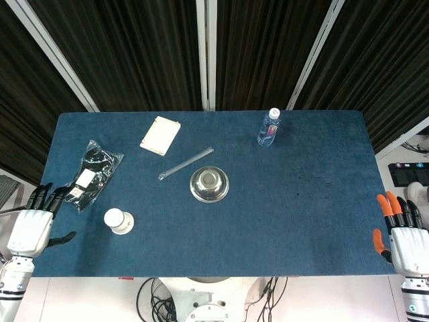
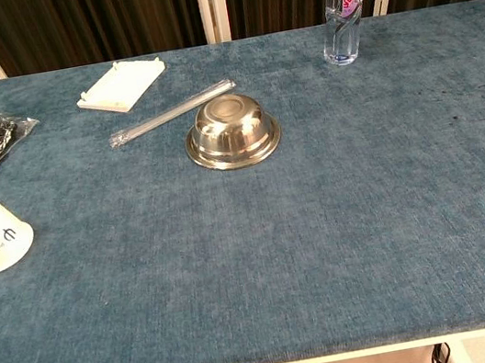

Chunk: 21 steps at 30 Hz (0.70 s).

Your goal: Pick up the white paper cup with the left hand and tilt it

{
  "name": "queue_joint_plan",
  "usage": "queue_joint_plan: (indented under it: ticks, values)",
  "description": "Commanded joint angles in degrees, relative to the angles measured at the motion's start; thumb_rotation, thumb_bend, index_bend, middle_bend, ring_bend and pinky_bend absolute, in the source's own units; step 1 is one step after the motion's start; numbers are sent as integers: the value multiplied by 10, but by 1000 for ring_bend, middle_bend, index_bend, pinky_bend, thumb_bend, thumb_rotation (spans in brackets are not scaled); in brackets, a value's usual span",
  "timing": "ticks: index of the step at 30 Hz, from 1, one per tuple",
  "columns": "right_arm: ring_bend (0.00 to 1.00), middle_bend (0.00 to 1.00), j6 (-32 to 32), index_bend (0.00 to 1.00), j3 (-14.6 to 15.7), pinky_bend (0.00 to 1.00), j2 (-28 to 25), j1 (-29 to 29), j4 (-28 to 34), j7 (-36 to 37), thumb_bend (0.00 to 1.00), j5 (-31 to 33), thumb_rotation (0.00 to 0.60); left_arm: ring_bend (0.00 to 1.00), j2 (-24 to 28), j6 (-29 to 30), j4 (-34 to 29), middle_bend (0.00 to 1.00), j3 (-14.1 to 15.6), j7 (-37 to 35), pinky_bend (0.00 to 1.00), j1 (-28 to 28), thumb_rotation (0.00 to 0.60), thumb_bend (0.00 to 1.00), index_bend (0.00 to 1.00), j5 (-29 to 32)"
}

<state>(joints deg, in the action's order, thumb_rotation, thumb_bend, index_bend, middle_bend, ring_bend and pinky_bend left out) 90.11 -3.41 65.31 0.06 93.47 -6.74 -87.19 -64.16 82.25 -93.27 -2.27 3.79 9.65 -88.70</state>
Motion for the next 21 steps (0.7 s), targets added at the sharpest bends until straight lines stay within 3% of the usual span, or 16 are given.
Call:
queue_joint_plan:
  ticks: [1,8,16,21]
  values:
    - [0,0,3,0,-2,0,-2,-2,0,3,477,1,600,0,6,-9,-11,121,0,13,63,7,600,0,112,-3]
    - [0,0,5,0,-2,0,-5,-3,-1,6,477,1,600,0,15,-49,-51,121,5,52,85,31,600,0,112,-10]
    - [0,0,11,0,-1,0,5,-5,-20,23,477,-6,600,5,-17,-125,-67,122,11,108,113,82,600,0,111,-25]
    - [0,0,17,0,-4,0,13,-6,-32,35,477,-5,600,5,-33,-193,-78,127,1,161,136,122,600,0,111,6]
